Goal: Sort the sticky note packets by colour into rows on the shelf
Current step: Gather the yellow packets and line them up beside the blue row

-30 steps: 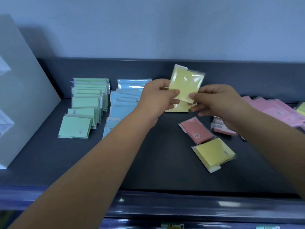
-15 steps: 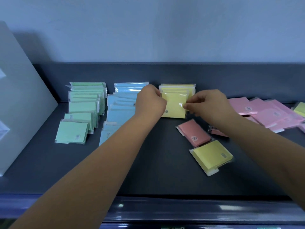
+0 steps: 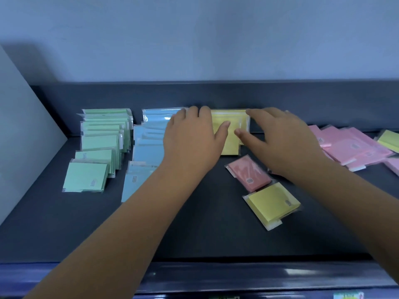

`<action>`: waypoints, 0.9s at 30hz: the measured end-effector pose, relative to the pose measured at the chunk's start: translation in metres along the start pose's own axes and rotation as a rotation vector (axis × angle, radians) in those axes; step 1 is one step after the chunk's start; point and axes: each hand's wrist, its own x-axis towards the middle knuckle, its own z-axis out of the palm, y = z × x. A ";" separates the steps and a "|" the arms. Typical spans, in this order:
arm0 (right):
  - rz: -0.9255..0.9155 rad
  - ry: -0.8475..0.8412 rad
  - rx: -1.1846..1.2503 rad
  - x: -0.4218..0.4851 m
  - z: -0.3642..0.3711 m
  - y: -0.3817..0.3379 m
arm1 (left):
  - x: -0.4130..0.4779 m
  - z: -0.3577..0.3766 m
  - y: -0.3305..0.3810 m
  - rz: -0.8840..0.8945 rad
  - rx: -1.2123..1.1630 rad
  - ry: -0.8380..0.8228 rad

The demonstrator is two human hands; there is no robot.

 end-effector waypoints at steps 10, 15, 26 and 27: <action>0.197 -0.027 0.301 -0.048 -0.040 0.013 | -0.034 -0.027 0.034 -0.143 0.033 -0.159; 0.228 0.083 0.277 -0.076 -0.052 0.048 | -0.042 -0.031 0.067 0.028 -0.017 -0.196; 0.377 0.038 0.259 -0.144 -0.072 0.178 | -0.060 0.009 0.198 0.024 0.030 -0.181; 0.373 0.022 0.247 -0.149 -0.073 0.186 | -0.063 0.012 0.205 0.019 0.029 -0.177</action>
